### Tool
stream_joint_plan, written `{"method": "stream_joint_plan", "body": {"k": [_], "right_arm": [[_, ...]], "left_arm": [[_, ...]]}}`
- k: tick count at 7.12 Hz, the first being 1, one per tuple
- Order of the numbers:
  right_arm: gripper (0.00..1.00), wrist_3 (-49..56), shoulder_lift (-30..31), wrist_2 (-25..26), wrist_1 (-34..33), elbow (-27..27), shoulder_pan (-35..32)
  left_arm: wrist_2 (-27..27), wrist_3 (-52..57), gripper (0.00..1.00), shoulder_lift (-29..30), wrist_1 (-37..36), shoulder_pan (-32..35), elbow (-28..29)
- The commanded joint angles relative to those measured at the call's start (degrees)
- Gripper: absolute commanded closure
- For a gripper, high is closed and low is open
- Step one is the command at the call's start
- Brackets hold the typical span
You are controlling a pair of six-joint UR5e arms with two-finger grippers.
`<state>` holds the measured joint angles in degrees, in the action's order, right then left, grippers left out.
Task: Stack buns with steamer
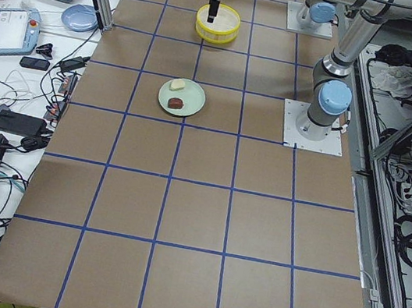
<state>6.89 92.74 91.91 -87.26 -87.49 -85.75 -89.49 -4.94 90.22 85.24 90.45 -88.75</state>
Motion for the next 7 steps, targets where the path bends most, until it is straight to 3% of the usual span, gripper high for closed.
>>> {"method": "stream_joint_plan", "body": {"k": [1, 4, 6, 7], "right_arm": [[0.0, 8.4, 0.0, 0.2, 0.5, 0.0, 9.7], [0.0, 24.2, -2.0, 0.3, 0.3, -0.4, 23.6], [0.0, 34.4, -7.8, -0.6, -1.0, -0.4, 33.1], [0.0, 35.5, -10.5, -0.1, -5.2, -0.5, 34.8]], "left_arm": [[-0.1, 0.0, 0.0, 2.2, -1.2, -0.2, 0.0], [-0.4, 0.7, 0.0, 5.1, -1.5, -1.7, -1.4], [1.6, 0.5, 0.0, 9.6, -10.0, -2.0, -3.1], [1.9, 0.7, 0.0, 11.8, -10.8, -2.6, -3.5]]}}
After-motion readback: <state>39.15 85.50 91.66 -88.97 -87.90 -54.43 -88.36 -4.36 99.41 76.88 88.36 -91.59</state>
